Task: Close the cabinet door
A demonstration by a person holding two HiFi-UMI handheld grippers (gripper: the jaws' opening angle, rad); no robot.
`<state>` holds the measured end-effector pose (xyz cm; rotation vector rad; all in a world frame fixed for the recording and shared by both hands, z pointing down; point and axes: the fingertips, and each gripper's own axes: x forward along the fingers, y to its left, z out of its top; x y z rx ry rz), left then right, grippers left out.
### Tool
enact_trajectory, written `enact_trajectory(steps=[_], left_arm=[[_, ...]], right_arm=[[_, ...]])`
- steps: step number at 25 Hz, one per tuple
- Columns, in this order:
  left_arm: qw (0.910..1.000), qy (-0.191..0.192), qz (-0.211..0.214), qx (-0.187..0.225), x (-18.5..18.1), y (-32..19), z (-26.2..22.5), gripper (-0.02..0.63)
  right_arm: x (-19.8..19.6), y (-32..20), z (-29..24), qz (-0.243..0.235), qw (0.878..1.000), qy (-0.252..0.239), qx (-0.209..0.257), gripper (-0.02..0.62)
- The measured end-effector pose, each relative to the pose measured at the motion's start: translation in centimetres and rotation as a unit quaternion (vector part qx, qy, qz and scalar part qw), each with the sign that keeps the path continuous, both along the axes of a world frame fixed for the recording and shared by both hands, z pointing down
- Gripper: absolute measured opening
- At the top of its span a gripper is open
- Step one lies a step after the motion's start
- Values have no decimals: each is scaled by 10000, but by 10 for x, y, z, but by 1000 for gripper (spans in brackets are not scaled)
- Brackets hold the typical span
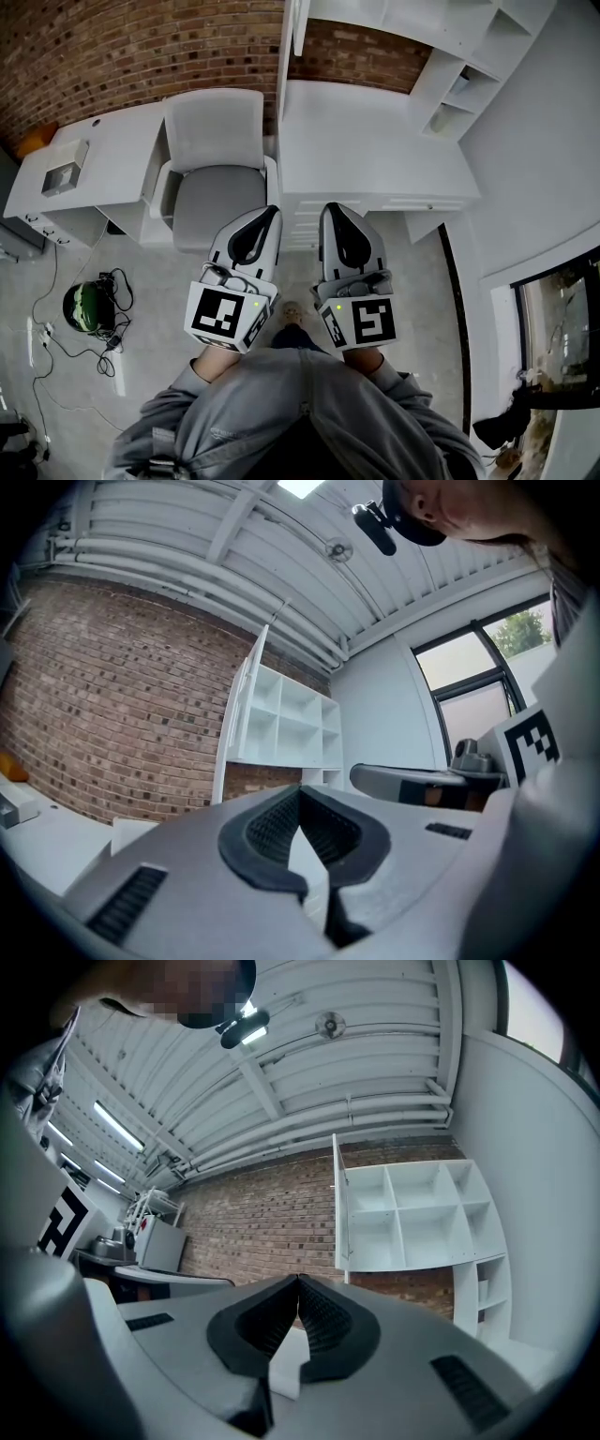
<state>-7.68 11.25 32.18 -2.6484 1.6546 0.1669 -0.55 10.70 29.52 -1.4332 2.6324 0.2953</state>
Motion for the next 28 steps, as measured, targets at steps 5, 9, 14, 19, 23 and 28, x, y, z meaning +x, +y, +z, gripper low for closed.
enact_trajectory(steps=[5,9,14,19,23,28], left_arm=[[10000,18,-95,9,1,-42,0,6],[9999,-2,-157,-23,3,-72,-2,6],[9995,-4,-313,-22,4,-104,-7,6],[9990,-37,-447,15,9,-131,-12,6],[9983,-34,-576,63,15,-150,-15,6],[9975,-52,-705,87,20,-164,-16,6]], right_arm=[[2,-43,2,-83,10000,-18,-14,26],[4,-75,-1,-136,9999,-45,-37,26],[8,-108,-4,-257,9996,-61,-62,26],[14,-136,-7,-367,9993,-71,-37,26],[18,-156,-9,-531,9986,-48,5,26],[21,-173,-10,-709,9975,-48,36,26]])
